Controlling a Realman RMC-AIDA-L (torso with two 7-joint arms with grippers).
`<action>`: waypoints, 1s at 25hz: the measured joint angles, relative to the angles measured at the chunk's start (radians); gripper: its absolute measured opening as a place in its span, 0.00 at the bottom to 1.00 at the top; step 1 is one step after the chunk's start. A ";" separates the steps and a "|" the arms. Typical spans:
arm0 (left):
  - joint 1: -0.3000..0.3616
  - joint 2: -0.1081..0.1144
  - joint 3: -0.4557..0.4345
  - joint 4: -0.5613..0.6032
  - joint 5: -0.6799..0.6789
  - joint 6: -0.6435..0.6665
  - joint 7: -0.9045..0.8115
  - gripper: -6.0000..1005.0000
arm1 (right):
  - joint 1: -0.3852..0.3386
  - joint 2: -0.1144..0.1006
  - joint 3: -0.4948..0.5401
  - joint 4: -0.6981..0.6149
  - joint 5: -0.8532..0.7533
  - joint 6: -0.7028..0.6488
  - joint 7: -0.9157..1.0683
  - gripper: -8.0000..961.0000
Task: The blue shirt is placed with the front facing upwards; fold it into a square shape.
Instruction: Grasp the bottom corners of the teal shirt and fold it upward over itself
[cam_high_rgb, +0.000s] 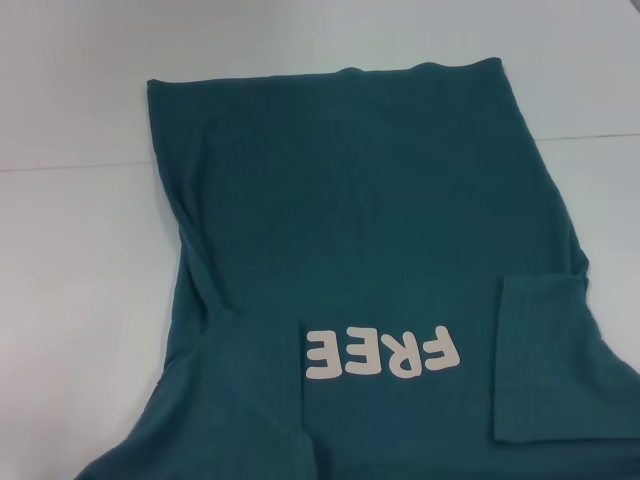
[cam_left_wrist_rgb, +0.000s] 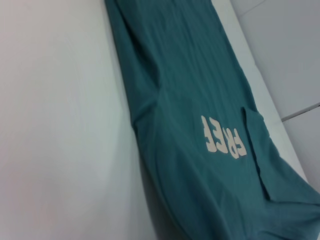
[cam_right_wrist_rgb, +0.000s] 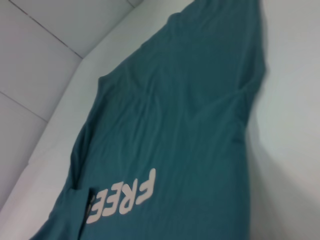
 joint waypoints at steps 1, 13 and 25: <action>-0.006 0.002 0.000 -0.005 -0.003 -0.003 0.000 0.03 | 0.007 0.000 0.000 0.000 0.000 0.000 0.000 0.01; -0.235 0.046 0.000 -0.197 -0.054 -0.156 0.001 0.04 | 0.201 -0.005 -0.006 0.018 0.000 0.128 0.014 0.01; -0.430 0.058 0.006 -0.293 -0.094 -0.422 -0.032 0.04 | 0.403 0.001 -0.035 0.075 -0.003 0.397 0.003 0.01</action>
